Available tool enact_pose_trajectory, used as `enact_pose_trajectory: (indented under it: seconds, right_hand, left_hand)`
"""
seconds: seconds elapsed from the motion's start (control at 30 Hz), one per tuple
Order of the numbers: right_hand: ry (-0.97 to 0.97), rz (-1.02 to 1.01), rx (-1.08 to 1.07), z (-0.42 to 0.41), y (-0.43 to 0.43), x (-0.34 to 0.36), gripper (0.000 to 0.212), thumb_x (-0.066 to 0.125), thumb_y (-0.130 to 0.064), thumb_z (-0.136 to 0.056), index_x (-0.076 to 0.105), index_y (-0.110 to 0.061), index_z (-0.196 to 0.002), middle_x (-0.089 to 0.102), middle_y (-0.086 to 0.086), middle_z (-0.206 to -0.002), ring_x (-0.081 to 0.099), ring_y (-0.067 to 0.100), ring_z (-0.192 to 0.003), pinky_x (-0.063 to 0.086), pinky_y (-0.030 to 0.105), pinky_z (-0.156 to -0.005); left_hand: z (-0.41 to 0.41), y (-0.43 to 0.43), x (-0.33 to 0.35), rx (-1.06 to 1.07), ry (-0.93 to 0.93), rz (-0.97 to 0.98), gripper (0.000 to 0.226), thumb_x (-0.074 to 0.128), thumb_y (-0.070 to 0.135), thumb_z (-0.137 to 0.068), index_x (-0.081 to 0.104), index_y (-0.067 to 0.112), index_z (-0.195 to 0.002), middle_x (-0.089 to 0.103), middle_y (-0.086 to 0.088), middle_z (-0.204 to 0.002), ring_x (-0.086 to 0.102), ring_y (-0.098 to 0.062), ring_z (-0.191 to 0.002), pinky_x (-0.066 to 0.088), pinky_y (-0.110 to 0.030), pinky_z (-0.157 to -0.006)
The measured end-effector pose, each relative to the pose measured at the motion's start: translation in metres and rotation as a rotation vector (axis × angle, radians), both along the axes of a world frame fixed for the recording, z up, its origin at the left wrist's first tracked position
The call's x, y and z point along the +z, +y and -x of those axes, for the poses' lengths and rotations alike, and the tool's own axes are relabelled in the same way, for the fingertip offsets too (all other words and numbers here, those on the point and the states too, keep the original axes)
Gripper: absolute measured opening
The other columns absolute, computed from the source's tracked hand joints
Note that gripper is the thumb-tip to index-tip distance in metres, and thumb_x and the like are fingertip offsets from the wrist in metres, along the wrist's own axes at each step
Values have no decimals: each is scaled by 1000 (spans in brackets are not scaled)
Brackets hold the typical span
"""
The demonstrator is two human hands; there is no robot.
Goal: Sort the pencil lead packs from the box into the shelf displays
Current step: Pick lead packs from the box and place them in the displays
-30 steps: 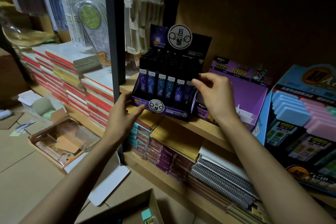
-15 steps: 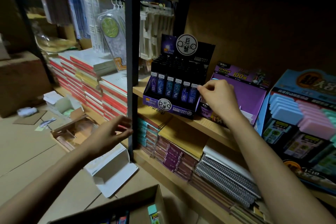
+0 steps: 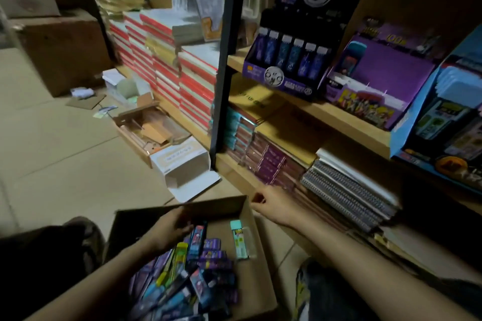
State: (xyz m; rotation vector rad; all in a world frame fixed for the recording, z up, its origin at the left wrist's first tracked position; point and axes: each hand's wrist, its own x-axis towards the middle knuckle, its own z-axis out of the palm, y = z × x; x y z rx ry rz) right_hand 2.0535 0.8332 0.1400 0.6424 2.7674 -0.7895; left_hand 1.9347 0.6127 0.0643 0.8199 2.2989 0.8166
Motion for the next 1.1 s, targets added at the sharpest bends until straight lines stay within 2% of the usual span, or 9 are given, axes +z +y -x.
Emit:
enact_pose_trajectory:
  seconds: [0.27, 0.33, 0.4, 0.47, 0.57, 0.73, 0.87, 0.97, 1.1]
  right_hand:
    - [-223, 345, -234, -34, -41, -146, 16, 60, -14, -88, 63, -11, -103, 64, 5, -101, 58, 15, -93, 45, 24, -74]
    - [-270, 381, -255, -35, -52, -171, 16, 61, -11, -87, 61, -7, -102, 65, 6, -94, 60, 19, -91, 48, 30, -80]
    - [-273, 417, -291, -35, -61, -190, 25, 63, -2, -84, 59, 1, -108, 62, 1, -84, 59, 14, -82, 48, 24, -77]
    - [-260, 440, -341, -36, -68, -205, 34, 65, 6, -80, 55, 7, -112, 63, 6, -94, 56, 12, -85, 40, 16, -70]
    - [-235, 404, -423, -42, -77, -226, 51, 73, 2, -74, 52, -1, -121, 54, 17, -122, 50, 21, -111, 37, 18, -79]
    - [-325, 210, -560, -41, -90, -247, 60, 74, -22, -77, 45, -11, -128, 37, 16, -131, 39, 35, -123, 35, 35, -102]
    - [-230, 332, -696, -29, -95, -255, 49, 74, -24, -78, 53, -8, -120, 45, 14, -124, 41, 30, -121, 36, 39, -103]
    - [-210, 282, -627, -18, -95, -258, 34, 69, -24, -82, 60, -7, -110, 57, 12, -117, 47, 30, -118, 41, 38, -98]
    - [-134, 52, -362, -2, -81, -254, 53, 67, -29, -85, 46, -9, -129, 41, 9, -131, 42, 25, -122, 38, 36, -102]
  left_hand:
    - [-42, -56, -120, 243, -42, 93, 49, 68, 19, -85, 50, 1, -126, 48, -21, -129, 44, -32, -121, 35, -33, -97]
    - [-42, -68, -135, 273, -7, 152, 60, 71, 27, -82, 46, 4, -132, 41, -18, -139, 41, -31, -126, 35, -35, -99]
    - [-41, -79, -150, 249, -1, 262, 81, 71, 43, -79, 34, 12, -143, 26, -13, -150, 32, -30, -134, 33, -37, -104]
    - [-43, -87, -163, 215, -73, 386, 103, 72, 54, -72, 13, 20, -150, 6, -12, -157, 14, -31, -143, 27, -45, -112]
    - [-51, -86, -176, 191, -133, 496, 121, 72, 60, -67, -8, 23, -150, -18, -10, -157, -12, -32, -145, 17, -57, -112]
    - [-63, -78, -190, 135, -69, 505, 106, 54, 63, -82, -17, 20, -148, -37, -13, -148, -35, -31, -135, 4, -59, -112]
    - [-77, -65, -191, 48, -25, 453, 91, 47, 58, -88, -6, 18, -151, -25, -14, -154, -22, -30, -143, 1, -50, -115]
    - [-83, -51, -182, 80, 26, 307, 77, 50, 50, -90, 18, 14, -149, 3, -10, -159, 8, -26, -145, 15, -37, -116]
    - [-60, -50, -168, 307, 207, 172, 44, 60, 32, -89, 51, 6, -123, 47, -17, -130, 46, -32, -117, 39, -40, -96]
